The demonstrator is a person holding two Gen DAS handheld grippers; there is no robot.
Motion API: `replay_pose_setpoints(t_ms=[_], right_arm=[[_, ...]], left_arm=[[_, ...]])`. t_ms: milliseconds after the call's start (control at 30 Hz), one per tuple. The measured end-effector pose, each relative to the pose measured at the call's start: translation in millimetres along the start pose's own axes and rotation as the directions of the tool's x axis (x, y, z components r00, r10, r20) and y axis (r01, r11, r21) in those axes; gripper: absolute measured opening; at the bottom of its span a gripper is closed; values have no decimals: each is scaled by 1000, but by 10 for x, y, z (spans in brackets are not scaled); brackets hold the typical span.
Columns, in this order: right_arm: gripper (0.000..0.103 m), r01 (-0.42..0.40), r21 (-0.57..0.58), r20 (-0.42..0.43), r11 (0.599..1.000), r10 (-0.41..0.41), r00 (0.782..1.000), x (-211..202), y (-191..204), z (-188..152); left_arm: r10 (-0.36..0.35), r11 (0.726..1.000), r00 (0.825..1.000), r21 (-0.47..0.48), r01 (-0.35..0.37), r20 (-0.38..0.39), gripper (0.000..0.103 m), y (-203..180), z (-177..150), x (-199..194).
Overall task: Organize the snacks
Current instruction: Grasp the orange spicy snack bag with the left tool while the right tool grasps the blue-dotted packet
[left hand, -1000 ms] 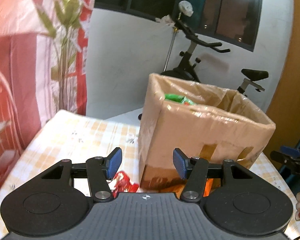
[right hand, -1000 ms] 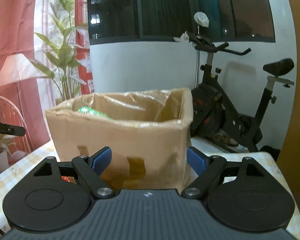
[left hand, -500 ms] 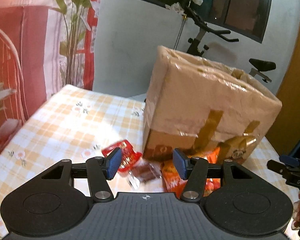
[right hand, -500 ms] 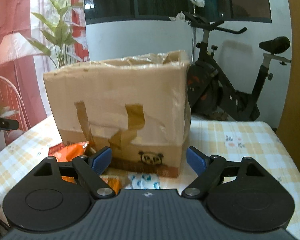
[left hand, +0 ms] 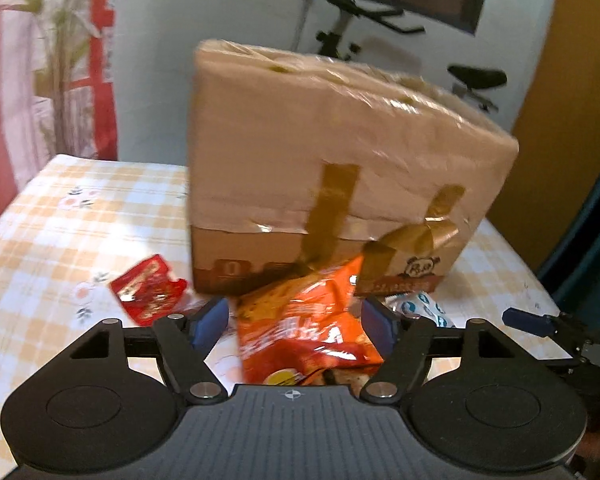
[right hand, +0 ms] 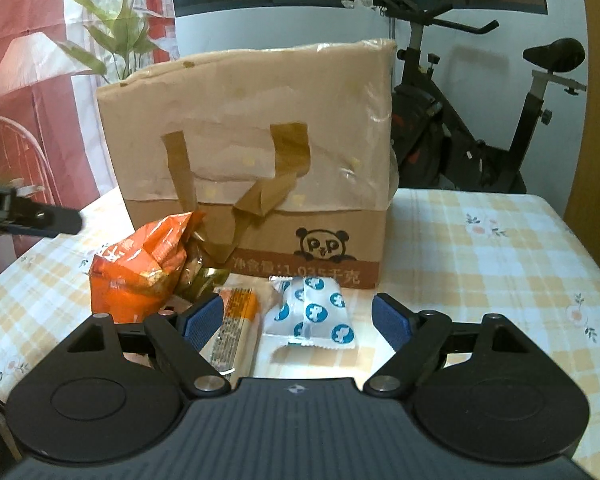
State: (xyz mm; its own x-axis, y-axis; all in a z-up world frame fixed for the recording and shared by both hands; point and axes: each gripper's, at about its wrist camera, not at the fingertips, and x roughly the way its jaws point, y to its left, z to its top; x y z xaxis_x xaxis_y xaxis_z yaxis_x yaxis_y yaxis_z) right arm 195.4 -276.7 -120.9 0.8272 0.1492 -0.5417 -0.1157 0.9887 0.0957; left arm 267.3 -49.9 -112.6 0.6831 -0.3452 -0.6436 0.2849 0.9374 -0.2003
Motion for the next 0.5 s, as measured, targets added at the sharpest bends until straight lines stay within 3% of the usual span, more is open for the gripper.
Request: replay_pose_setpoints(t_ms=[100,400,500], right_arm=[[83,5,7,4,1000,-5,1000,-11,-21,-4],[83,29,41,-26,999,-28,999,13,-111,-92],[83,33,47,-31,998,-31,999,20,-112,-108]], left_arm=[[-22,1000,999,10,22,-40,89,-103,6,156],[79,992,981,111,-60,-179,89,-259,-13,621],[95,989,978,131,-71,-186,89,-253,-64,643]])
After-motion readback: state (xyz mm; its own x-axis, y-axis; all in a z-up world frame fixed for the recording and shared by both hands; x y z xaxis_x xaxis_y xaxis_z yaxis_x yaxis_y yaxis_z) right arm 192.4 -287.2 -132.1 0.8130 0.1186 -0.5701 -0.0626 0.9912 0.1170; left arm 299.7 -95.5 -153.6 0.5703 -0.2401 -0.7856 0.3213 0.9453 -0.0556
